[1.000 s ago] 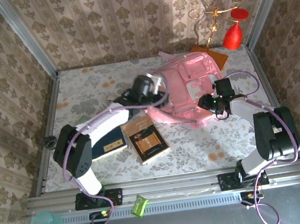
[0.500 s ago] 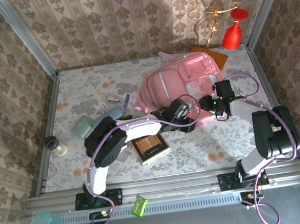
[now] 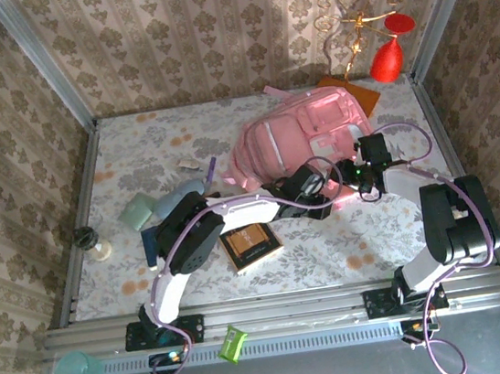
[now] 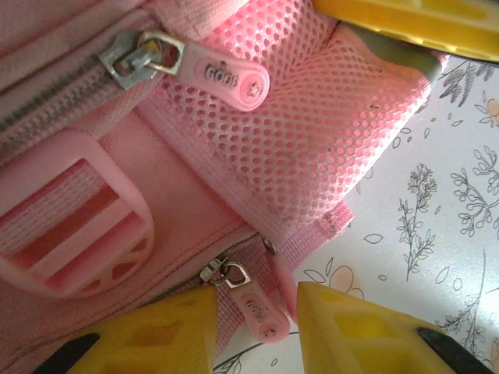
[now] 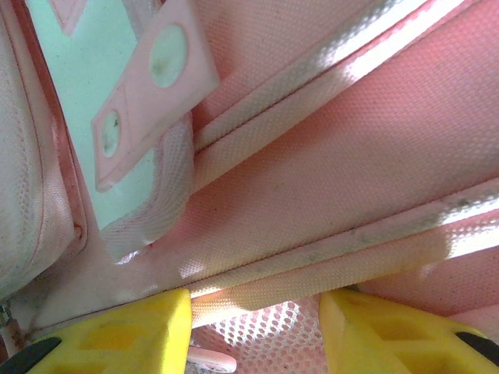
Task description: Pack books, pencil case, and school supplies into a backpack
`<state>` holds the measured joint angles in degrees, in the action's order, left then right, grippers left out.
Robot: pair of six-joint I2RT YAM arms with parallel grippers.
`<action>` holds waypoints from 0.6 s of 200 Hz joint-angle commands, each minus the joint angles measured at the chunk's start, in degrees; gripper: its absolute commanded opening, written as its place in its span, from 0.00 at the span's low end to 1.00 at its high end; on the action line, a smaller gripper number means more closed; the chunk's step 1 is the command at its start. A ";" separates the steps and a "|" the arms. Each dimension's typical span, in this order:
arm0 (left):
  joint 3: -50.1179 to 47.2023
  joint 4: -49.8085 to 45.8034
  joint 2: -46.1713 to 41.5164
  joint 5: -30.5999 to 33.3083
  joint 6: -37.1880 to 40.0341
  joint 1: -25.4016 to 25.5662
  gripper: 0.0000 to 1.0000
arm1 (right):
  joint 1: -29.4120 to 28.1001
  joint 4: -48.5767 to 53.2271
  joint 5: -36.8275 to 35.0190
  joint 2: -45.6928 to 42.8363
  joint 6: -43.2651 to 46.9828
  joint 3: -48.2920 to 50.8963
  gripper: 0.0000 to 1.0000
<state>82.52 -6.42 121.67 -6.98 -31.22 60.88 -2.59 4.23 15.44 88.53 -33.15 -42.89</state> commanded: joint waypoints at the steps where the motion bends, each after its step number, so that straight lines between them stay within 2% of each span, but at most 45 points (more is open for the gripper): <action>1: 1.51 -2.87 1.81 1.53 -2.35 0.98 0.33 | -0.05 1.00 1.60 1.47 0.21 1.41 0.48; 53: 3.39 -8.70 3.10 7.92 -5.39 2.93 0.31 | -0.05 0.85 2.15 0.86 0.08 1.85 0.48; 76: 2.84 -8.97 2.79 8.21 -5.93 3.02 0.29 | -0.10 0.60 2.25 0.85 0.10 2.10 0.48; 120: 4.81 -11.26 4.22 8.92 -5.64 3.46 0.36 | -0.05 -0.18 2.84 1.17 -0.23 2.20 0.48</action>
<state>86.41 -13.32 123.68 0.21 -36.07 64.05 -2.50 2.98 16.08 88.53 -33.17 -42.26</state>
